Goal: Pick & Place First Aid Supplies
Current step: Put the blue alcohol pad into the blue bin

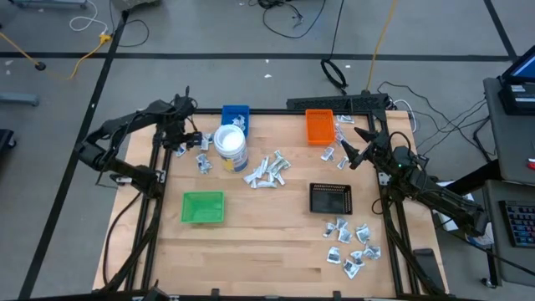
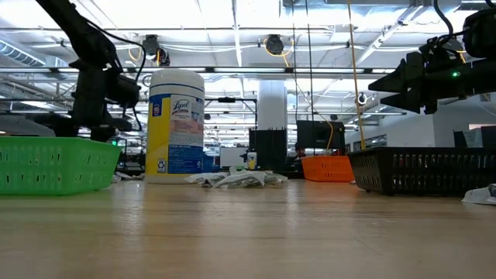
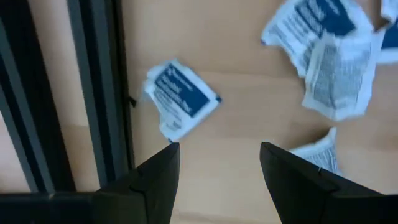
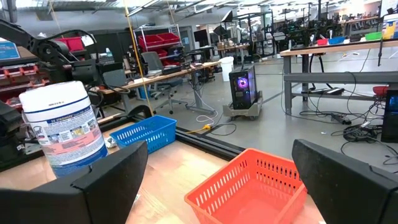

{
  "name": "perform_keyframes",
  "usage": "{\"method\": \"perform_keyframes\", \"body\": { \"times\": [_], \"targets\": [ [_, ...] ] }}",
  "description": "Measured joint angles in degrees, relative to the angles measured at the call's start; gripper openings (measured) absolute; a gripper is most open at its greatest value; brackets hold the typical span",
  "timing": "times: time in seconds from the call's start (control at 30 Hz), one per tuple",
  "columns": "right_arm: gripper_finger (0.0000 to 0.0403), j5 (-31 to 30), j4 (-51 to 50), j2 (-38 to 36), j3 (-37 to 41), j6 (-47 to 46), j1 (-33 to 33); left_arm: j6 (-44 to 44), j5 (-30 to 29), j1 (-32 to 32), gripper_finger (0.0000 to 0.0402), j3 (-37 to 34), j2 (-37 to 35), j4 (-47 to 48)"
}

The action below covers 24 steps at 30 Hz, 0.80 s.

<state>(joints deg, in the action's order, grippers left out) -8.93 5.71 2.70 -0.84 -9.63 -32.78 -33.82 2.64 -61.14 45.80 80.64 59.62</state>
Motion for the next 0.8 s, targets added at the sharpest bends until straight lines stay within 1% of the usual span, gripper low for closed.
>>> {"method": "perform_keyframes", "body": {
  "times": [0.13, 0.27, 0.5, 0.6, 0.8],
  "targets": [
    [0.0393, 0.0, 0.0, 0.0, 0.0, 0.0, 0.0, -1.4, -3.0, -1.0, 0.0228, 0.0, 1.8, 0.0],
    [0.0393, 0.0, 0.0, 0.0, 0.0, 0.0, 0.0, -1.4, -4.3, -1.9, 0.0228, 0.0, 4.5, -0.2],
    [0.0393, 0.0, 0.0, 0.0, 0.0, 0.0, 0.0, -2.7, -4.2, -2.4, 0.0228, 0.1, 10.2, -4.7],
    [0.0393, 0.0, 0.0, 0.0, 0.0, 0.0, 0.0, -2.8, -4.1, -2.3, 0.0228, 0.3, 11.5, -5.5],
    [0.0393, 0.0, 0.0, 0.0, 0.0, 0.0, 0.0, -2.5, -2.2, -2.2, 0.0226, 0.2, 11.8, -6.3]
  ]
}}
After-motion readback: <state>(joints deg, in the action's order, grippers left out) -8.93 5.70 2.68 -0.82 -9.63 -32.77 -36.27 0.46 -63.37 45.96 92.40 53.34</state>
